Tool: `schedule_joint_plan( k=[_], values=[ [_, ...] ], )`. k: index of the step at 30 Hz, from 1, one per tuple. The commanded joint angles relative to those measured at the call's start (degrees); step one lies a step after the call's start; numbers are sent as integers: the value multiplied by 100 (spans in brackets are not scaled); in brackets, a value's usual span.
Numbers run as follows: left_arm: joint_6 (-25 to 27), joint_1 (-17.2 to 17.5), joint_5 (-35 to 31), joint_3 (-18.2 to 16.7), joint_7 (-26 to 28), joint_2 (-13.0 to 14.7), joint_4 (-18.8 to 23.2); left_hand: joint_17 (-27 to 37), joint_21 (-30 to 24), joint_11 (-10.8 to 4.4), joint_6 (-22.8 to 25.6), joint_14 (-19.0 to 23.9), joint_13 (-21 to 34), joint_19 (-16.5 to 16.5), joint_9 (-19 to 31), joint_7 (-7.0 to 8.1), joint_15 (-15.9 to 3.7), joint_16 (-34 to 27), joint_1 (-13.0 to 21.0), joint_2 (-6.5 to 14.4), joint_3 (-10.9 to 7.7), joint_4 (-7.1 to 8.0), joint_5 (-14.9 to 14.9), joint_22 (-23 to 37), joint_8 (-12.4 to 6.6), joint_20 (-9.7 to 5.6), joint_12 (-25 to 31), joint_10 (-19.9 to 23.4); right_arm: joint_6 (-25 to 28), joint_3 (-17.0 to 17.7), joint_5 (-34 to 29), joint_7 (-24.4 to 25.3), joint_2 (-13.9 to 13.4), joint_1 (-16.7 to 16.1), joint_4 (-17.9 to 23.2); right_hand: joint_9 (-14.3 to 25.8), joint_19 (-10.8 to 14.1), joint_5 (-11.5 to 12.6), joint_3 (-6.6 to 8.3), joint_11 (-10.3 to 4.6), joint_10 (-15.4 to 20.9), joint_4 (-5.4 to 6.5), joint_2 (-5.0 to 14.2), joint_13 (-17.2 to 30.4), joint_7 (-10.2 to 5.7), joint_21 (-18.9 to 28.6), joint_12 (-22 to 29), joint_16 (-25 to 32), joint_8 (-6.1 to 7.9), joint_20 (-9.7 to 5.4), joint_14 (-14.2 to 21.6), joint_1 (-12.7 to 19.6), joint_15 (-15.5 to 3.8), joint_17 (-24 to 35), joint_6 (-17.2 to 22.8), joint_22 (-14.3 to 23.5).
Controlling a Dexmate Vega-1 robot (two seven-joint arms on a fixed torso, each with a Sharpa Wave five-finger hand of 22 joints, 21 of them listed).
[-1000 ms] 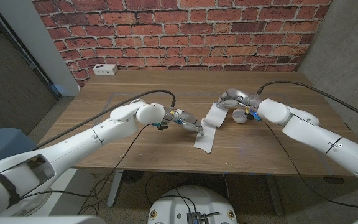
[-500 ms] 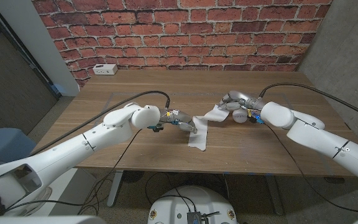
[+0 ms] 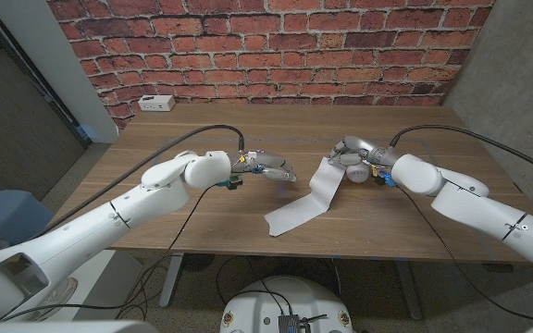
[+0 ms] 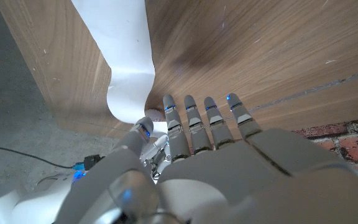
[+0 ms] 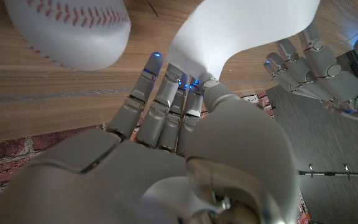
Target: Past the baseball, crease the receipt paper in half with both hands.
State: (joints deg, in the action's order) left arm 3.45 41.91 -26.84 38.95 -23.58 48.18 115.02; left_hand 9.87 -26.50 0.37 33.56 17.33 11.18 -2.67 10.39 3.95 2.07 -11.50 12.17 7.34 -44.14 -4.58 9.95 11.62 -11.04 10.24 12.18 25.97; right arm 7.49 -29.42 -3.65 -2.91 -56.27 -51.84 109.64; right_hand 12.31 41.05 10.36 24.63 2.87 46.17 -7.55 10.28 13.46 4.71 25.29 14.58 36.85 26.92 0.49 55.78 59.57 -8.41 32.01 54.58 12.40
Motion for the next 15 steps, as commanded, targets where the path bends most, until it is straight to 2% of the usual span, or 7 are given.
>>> schedule_joint_plan(
  k=[1,3,6,8,11,13,15],
  values=[
    [-695,350,888,-444,764,107,-77,83,-92,109,208,313,21,-136,31,-325,49,-134,-2,107,159,44,-25,37,-70,24,100,215,-166,130,-56,234,25,-114,38,1,-28,-1,44,-2,77,11,-8,8,25,59,1,27,34,1,64,66,-78,17,122,11],
    [-885,534,931,-590,1155,133,-77,97,-185,156,450,617,31,-328,43,-508,-9,-219,-48,151,215,107,-20,52,-131,-11,187,476,-233,193,-42,332,18,-188,73,-6,-22,0,45,4,119,2,-9,14,27,72,13,50,36,-2,76,81,-90,43,130,12],
    [-1142,858,869,-824,1902,106,-103,122,-281,175,543,974,49,-517,58,-615,-59,-329,-108,165,274,182,-24,69,-135,-40,270,736,-345,297,-91,574,3,-348,140,-22,37,-4,31,2,156,-14,-17,33,22,128,14,167,33,-29,188,111,-133,138,136,18],
    [-1190,965,862,-908,2123,91,-108,133,-304,198,552,1027,62,-558,60,-634,-85,-346,-136,160,297,211,-28,74,-132,-77,296,805,-408,346,-179,761,20,-436,167,-31,36,-6,19,-10,200,-19,-16,41,41,148,22,228,41,-41,236,126,-153,187,164,22],
    [-1416,873,1247,-886,1853,90,-250,154,-328,225,647,1073,86,-583,65,-663,-80,-358,-183,171,331,268,-29,84,-158,-67,324,873,-485,376,-383,1052,103,-493,149,-38,15,-5,18,1,230,-22,-11,52,44,159,27,241,49,-55,209,140,-179,221,193,26],
    [-1404,769,1324,-808,1607,99,-273,169,-332,165,697,1075,102,-563,67,-683,-72,-353,-219,213,335,337,-22,91,-168,-50,374,1003,-538,397,-508,1278,206,-514,109,-41,-10,-5,14,-3,241,-21,-10,58,32,159,27,239,50,-58,191,144,-185,225,201,28],
    [-1340,659,1434,-732,1316,114,-272,165,-351,107,881,1349,99,-539,71,-718,-192,-427,-239,265,297,428,-5,106,-214,-38,418,1187,-615,410,-638,1540,346,-520,28,-44,-14,-5,12,-8,249,-16,-3,62,32,164,28,241,53,-60,186,145,-192,229,212,29]
  ],
)
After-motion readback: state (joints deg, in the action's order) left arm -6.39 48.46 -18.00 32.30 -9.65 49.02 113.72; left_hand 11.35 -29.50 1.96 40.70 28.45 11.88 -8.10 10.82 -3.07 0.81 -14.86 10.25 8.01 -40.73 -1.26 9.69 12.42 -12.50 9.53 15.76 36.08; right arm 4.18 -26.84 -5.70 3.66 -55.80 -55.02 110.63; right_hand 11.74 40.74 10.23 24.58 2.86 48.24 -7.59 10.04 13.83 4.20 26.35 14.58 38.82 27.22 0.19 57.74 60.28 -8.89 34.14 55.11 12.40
